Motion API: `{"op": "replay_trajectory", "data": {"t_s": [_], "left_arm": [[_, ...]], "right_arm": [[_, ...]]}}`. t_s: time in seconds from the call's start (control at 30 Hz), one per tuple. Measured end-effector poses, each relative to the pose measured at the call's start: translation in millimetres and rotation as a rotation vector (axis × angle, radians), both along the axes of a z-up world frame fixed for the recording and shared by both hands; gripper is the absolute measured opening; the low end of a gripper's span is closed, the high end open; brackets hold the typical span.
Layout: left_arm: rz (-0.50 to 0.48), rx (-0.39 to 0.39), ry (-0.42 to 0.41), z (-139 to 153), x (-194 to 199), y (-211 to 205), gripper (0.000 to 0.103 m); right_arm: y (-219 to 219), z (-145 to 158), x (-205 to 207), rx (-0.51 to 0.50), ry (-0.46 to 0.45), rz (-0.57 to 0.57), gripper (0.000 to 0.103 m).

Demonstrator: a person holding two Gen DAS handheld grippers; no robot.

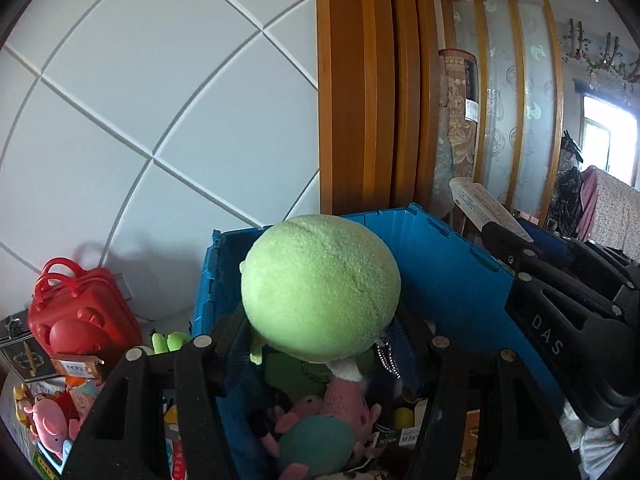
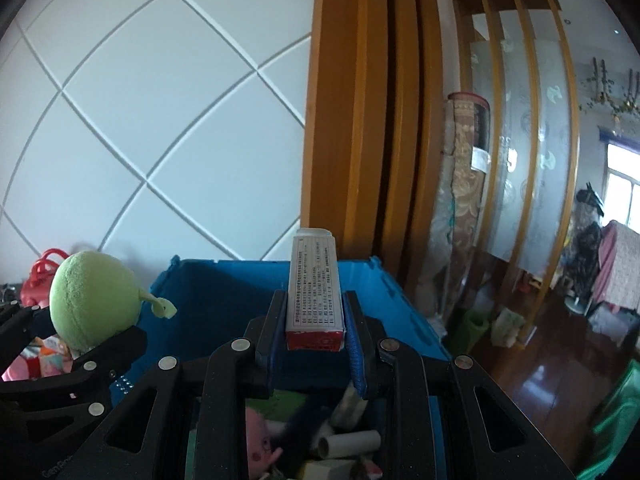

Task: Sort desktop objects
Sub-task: 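Carry the green ball and white box into the crate and open both tools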

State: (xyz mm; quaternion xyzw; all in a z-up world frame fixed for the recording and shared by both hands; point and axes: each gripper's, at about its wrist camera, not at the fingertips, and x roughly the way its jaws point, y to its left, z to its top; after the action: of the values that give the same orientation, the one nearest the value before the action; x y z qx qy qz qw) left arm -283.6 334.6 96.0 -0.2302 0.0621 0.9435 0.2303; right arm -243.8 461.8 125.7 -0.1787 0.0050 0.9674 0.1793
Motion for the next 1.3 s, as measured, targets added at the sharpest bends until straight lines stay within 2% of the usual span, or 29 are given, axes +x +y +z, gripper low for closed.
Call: {"op": "replay_trajectory", "data": {"t_s": [0.1,0.17,0.23,0.33,0.47,1.0,1.1,1.17,1.23,1.3], "left_arm": [[-0.009,-0.063,0.001,-21.1,-8.0,20.7,0.06],[-0.038,-0.131,-0.01,-34.7,-8.8,31.2,0.061],[-0.046,-0.155,-0.006,-37.2,-7.6,35.2,0.062],[-0.059,-0.134,-0.02,-37.3,-5.6,32.3,0.067],[-0.046,-0.15,-0.018,-38.7,-3.4,31.1,0.075],[-0.049,-0.153,-0.08,-43.3,-12.3,27.2,0.077],[-0.054,-0.146,-0.084,-43.3,-11.9,26.5,0.077],[-0.056,-0.141,-0.084,-43.0,-11.9,25.8,0.077],[-0.054,-0.138,-0.086,-43.0,-12.2,25.3,0.077],[-0.053,-0.135,-0.088,-43.2,-12.6,24.2,0.077]], "right_arm": [[20.5,-18.1,-9.1,-0.059,-0.019,-0.004,0.027],[28.6,-28.1,-16.0,-0.098,-0.06,-0.01,0.027],[31.5,-36.1,-23.9,-0.095,-0.11,-0.015,0.027],[25.8,-44.8,-30.1,-0.045,-0.164,-0.035,0.027],[21.6,-51.5,-33.3,-0.021,-0.203,-0.029,0.027],[30.6,-63.0,-41.7,-0.054,-0.27,-0.037,0.028],[33.0,-63.6,-42.1,-0.062,-0.275,-0.044,0.032],[34.3,-63.7,-42.3,-0.066,-0.275,-0.052,0.042],[34.7,-63.8,-41.8,-0.066,-0.274,-0.058,0.057],[35.0,-63.5,-41.5,-0.066,-0.271,-0.061,0.064]]}}
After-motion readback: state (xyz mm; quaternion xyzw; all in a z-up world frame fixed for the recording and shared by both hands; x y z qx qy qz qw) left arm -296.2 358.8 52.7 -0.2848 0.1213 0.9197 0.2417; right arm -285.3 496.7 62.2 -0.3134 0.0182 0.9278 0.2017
